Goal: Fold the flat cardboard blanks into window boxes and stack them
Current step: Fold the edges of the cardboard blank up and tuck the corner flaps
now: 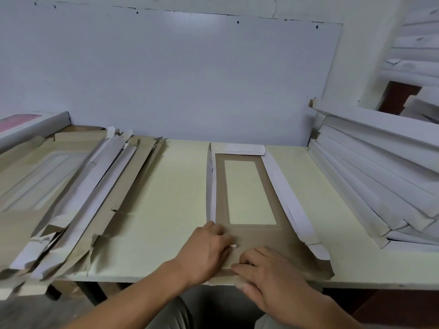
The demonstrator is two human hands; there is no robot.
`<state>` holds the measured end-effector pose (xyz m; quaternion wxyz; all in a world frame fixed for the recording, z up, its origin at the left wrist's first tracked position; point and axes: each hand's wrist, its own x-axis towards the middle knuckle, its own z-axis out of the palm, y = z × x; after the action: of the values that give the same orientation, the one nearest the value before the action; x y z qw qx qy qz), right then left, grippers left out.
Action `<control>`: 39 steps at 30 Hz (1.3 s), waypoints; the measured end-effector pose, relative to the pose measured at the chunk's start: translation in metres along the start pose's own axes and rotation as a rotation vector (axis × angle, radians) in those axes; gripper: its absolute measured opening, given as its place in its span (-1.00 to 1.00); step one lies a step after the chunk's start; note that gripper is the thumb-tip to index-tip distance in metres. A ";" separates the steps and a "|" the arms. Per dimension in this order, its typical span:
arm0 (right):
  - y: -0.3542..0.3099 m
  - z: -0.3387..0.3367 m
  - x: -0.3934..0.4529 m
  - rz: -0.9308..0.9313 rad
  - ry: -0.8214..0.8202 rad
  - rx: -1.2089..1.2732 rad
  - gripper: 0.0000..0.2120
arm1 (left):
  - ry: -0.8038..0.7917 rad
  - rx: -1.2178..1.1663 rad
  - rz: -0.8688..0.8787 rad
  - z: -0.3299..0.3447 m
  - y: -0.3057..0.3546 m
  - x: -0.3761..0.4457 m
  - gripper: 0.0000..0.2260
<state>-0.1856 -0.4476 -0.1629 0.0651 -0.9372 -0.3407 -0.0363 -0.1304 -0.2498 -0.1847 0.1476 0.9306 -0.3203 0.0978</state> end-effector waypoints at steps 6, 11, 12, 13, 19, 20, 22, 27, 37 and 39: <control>0.050 -0.038 -0.017 0.234 0.128 0.219 -0.72 | 0.086 0.060 0.040 0.007 -0.002 -0.006 -0.73; 0.103 -0.049 -0.040 0.707 -0.129 -0.082 -0.87 | 0.098 0.132 0.048 0.006 0.001 -0.009 -0.68; 0.106 -0.048 -0.042 0.711 -0.192 0.015 -0.85 | 0.093 0.143 0.055 0.005 0.001 -0.010 -0.67; 0.108 -0.046 -0.043 0.694 -0.233 0.092 -0.84 | 0.085 0.159 0.063 0.004 0.001 -0.010 -0.66; 0.117 -0.039 -0.039 0.694 -0.252 0.225 -0.88 | -0.011 0.207 0.048 -0.001 -0.001 -0.008 -0.56; 0.120 -0.037 -0.038 0.698 -0.246 0.255 -0.89 | -0.021 0.192 0.046 -0.001 -0.001 -0.008 -0.59; 0.123 -0.033 -0.036 0.697 -0.235 0.285 -0.91 | -0.027 0.117 0.044 -0.002 -0.001 -0.007 -0.62; 0.129 -0.035 -0.032 0.737 -0.194 0.705 -0.79 | -0.012 0.059 0.020 -0.013 0.001 -0.005 -0.93; 0.145 -0.036 -0.037 0.609 -0.245 0.917 -0.89 | -0.095 -0.044 0.070 -0.020 -0.005 -0.009 -0.55; 0.141 -0.029 -0.034 0.635 -0.174 0.805 -0.89 | -0.151 -0.063 0.063 -0.023 -0.006 -0.009 -0.34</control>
<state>-0.1216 -0.5805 -0.1519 0.3995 -0.8947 -0.0307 0.1972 -0.1358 -0.2328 -0.1668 0.1493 0.9197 -0.3625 0.0219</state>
